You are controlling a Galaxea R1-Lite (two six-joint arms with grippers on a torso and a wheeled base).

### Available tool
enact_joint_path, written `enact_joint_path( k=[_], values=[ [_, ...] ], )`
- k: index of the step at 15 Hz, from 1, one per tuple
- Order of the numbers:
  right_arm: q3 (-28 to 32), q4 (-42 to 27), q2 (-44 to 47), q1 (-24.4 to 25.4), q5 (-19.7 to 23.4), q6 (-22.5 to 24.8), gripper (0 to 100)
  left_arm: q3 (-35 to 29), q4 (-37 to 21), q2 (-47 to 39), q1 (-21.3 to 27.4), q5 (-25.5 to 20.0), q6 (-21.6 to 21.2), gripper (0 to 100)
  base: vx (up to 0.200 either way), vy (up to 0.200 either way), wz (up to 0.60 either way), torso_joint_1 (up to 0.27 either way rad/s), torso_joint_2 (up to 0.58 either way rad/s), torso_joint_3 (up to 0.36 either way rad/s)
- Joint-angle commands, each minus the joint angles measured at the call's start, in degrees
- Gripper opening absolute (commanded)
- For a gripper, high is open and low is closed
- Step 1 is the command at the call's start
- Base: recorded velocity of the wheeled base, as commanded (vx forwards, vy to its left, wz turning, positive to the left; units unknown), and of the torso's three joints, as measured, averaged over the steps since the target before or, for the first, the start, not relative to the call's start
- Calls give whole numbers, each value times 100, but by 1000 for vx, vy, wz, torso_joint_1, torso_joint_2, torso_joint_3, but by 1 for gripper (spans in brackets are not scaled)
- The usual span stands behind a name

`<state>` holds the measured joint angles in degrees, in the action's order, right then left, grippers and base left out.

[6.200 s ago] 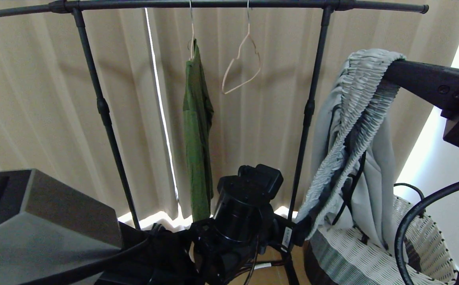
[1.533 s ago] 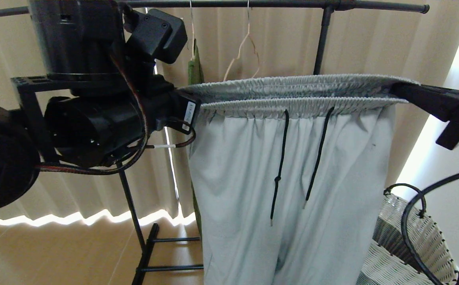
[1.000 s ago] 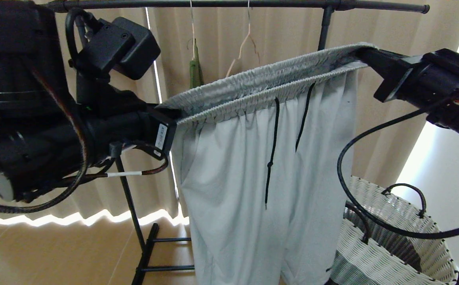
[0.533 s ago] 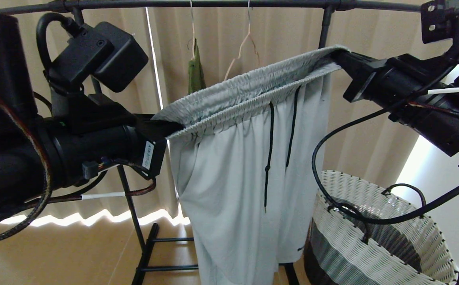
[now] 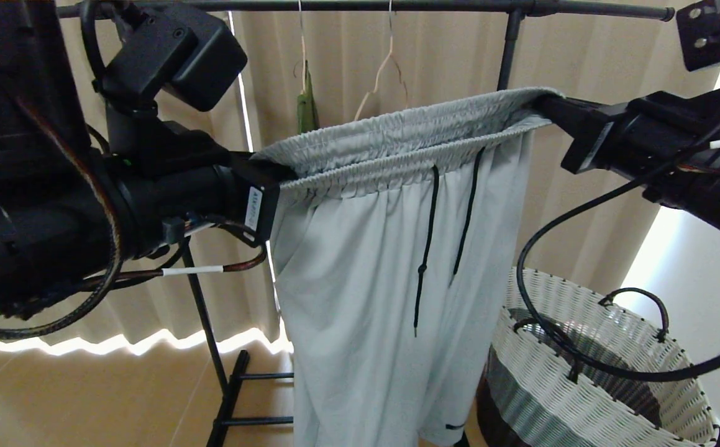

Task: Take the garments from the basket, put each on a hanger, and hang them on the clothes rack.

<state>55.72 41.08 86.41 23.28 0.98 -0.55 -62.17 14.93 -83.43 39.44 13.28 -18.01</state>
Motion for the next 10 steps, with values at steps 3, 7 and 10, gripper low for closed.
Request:
enact_joint_path(
  k=[3, 7, 10],
  values=[
    [-97, -1392, -1416, 36, 69, -349, 0, -832, 27, -727, -94, 421, 25, 0, 0, 0, 0, 0, 0, 0],
    [-624, -1559, -1987, 493, 105, -683, 0, -1359, 528, -1421, -112, 1010, 69, 0, 0, 0, 0, 0, 0, 0],
    [-861, -1559, -2005, 519, 351, -675, 0, -1394, 695, -1474, -85, 1186, 69, 0, 0, 0, 0, 0, 0, 0]
  ],
)
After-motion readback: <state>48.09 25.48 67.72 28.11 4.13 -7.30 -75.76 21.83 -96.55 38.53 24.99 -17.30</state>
